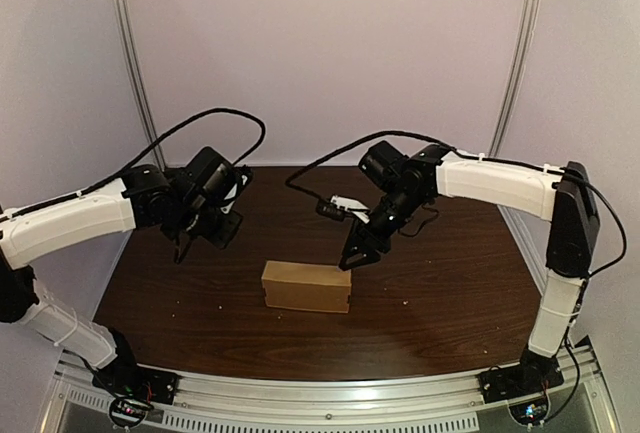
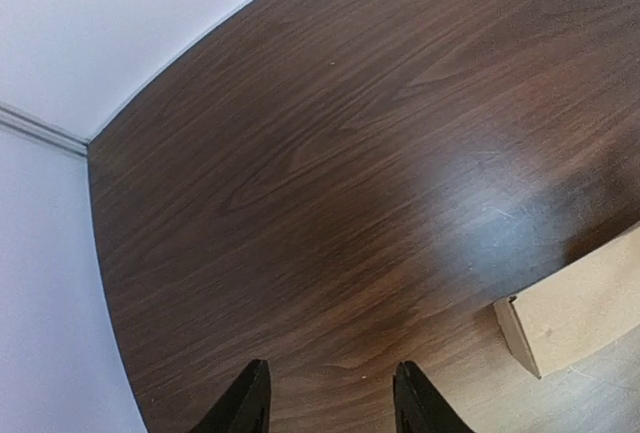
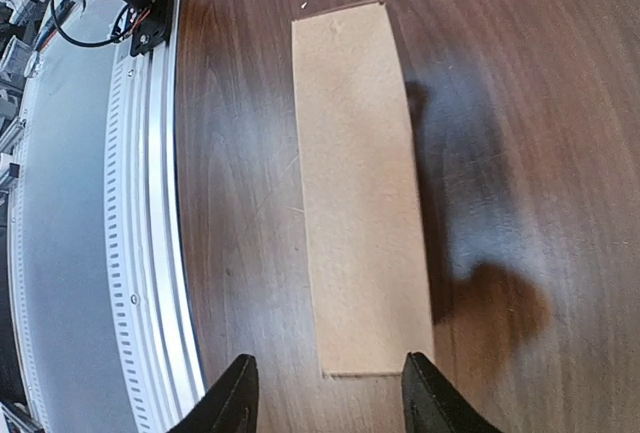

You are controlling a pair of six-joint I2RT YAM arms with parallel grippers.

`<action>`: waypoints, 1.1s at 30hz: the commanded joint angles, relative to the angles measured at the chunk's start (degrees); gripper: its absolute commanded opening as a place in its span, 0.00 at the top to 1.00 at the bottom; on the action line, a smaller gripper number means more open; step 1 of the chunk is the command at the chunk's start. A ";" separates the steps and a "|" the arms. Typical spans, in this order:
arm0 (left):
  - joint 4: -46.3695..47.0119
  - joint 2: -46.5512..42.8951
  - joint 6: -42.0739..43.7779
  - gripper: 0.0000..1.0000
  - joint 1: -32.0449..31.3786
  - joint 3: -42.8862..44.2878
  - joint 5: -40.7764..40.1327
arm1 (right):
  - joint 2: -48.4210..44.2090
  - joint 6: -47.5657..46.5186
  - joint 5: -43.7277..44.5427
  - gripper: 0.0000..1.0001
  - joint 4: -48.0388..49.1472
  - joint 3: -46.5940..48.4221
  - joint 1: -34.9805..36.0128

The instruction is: Fold the paper box

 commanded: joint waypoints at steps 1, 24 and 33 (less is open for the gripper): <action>-1.78 -3.47 -3.85 0.55 0.84 -1.58 -5.04 | 2.98 1.65 -2.54 0.53 1.40 1.10 3.20; -4.95 -2.91 -6.07 0.53 1.02 -1.42 -6.87 | 24.35 14.02 -11.81 0.57 0.23 22.19 -12.05; 5.54 -4.07 -3.65 0.50 1.03 -3.72 -3.78 | 6.05 3.60 -8.99 0.14 -9.25 23.23 -19.68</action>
